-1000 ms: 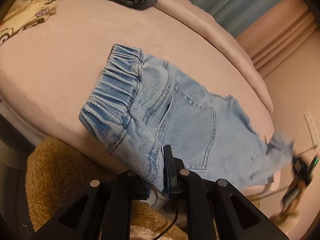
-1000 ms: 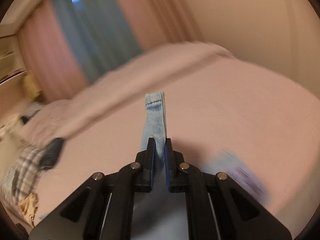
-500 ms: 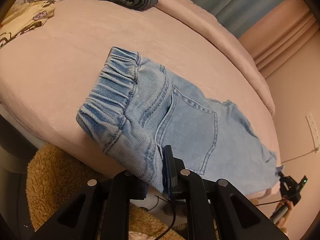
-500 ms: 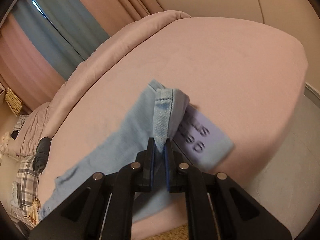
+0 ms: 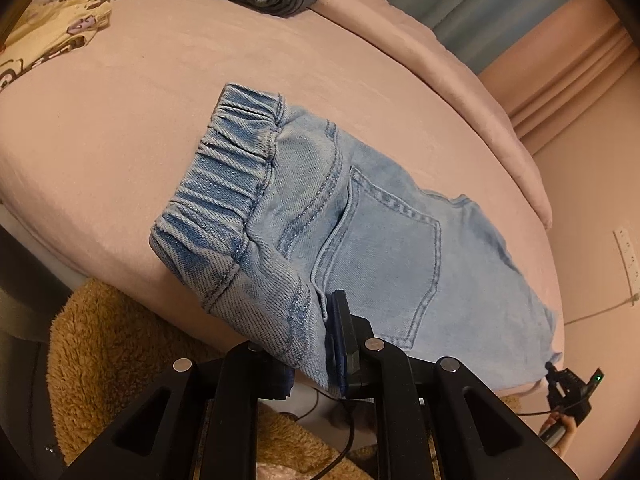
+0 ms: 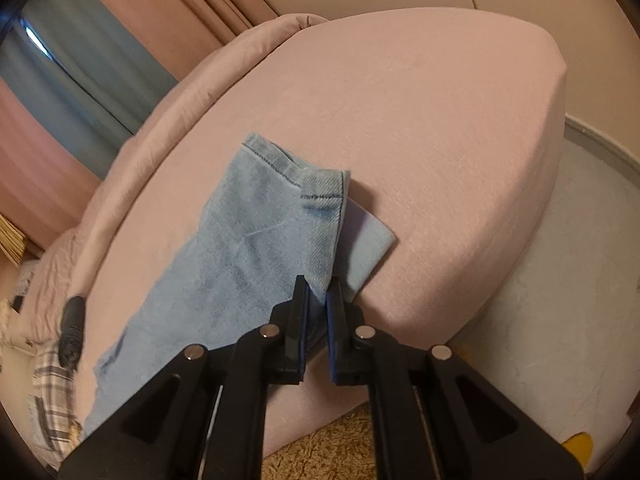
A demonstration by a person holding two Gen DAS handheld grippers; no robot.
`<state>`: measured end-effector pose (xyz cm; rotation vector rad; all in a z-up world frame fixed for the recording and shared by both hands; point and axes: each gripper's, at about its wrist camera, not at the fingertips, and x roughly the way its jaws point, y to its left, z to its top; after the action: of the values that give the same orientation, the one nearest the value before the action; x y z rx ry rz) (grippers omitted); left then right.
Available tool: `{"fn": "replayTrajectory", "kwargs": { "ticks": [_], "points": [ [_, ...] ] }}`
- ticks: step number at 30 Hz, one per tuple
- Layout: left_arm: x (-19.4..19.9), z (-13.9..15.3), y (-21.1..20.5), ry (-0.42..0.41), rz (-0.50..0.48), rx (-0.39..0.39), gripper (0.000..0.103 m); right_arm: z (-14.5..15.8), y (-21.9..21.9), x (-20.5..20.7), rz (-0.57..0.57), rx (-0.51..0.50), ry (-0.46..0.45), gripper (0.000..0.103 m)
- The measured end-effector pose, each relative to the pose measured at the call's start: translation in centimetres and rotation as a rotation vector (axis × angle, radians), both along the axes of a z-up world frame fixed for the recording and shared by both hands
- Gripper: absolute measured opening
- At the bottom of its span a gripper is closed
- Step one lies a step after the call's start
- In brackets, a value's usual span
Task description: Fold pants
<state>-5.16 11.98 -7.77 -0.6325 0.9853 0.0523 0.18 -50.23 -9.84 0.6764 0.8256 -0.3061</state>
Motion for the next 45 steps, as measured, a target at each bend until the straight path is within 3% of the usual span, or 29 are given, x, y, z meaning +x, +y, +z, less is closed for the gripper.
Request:
{"fn": "replayTrajectory", "kwargs": {
  "ticks": [1,4,6,8,10,13,17,19,20,22,27,29,33,35,37,38,39,41,45],
  "points": [
    [0.0,0.0,-0.1,-0.002,-0.002,0.001,0.013,0.4,0.3,0.1,0.007,-0.031,0.007,0.008],
    [0.1,0.1,0.1,0.003,-0.006,-0.003,0.013,1.6,0.5,0.0,0.002,-0.105,0.041,0.030],
    [0.2,0.2,0.1,0.011,-0.006,0.001,0.013,3.4,0.5,0.6,-0.031,-0.260,0.097,0.055],
    [0.4,0.4,-0.3,0.012,-0.011,0.027,0.013,5.1,0.4,0.9,-0.041,-0.348,0.081,0.061],
    [0.6,0.5,-0.9,0.011,-0.018,0.058,0.013,6.6,0.2,1.9,0.003,-0.367,0.051,0.071],
    [0.8,0.6,-1.3,0.007,-0.021,0.078,0.013,6.8,0.4,5.2,0.115,-0.336,0.035,0.072],
    [0.7,0.5,-1.1,0.009,-0.022,0.060,0.013,4.3,0.5,11.2,0.207,-0.288,0.090,0.069],
    [0.7,0.4,-1.0,0.012,-0.022,0.056,0.013,2.9,0.1,13.3,0.211,-0.315,0.109,0.046],
    [0.7,0.5,-1.0,0.014,-0.022,0.058,0.013,2.1,-0.1,14.2,0.223,-0.319,0.129,0.013],
    [0.8,0.7,-1.1,0.014,-0.026,0.070,0.013,0.7,-0.7,15.0,0.214,-0.288,0.171,0.009],
    [1.1,1.5,-1.2,0.000,-0.029,0.075,0.013,3.8,-2.4,13.8,0.112,-0.211,-0.012,0.006],
    [1.0,1.5,-1.3,-0.006,-0.031,0.088,0.013,3.7,-2.2,14.1,0.127,-0.235,-0.004,0.006],
    [0.9,0.6,-1.2,0.009,-0.032,0.093,0.016,-0.4,-2.2,14.9,0.148,-0.246,0.133,0.006],
    [0.8,0.7,-1.1,0.007,-0.042,0.091,0.018,0.0,-1.7,14.6,0.147,-0.297,0.109,0.013],
    [0.8,0.9,-0.8,0.019,-0.043,0.092,0.023,1.2,-0.6,14.4,0.155,-0.333,0.163,0.031],
    [0.7,1.1,-0.7,0.019,-0.041,0.081,0.024,2.1,0.3,14.2,0.163,-0.345,0.179,0.048],
    [0.5,1.3,-0.5,0.019,-0.034,0.069,0.025,2.9,1.2,13.9,0.180,-0.353,0.165,0.061],
    [0.2,1.6,0.1,0.009,-0.021,0.062,0.030,5.2,4.4,13.5,0.258,-0.383,0.097,0.069],
    [-0.4,2.7,1.1,-0.003,0.022,0.094,0.048,7.5,13.5,12.8,0.544,-0.364,-0.001,0.073]
  ]
}}
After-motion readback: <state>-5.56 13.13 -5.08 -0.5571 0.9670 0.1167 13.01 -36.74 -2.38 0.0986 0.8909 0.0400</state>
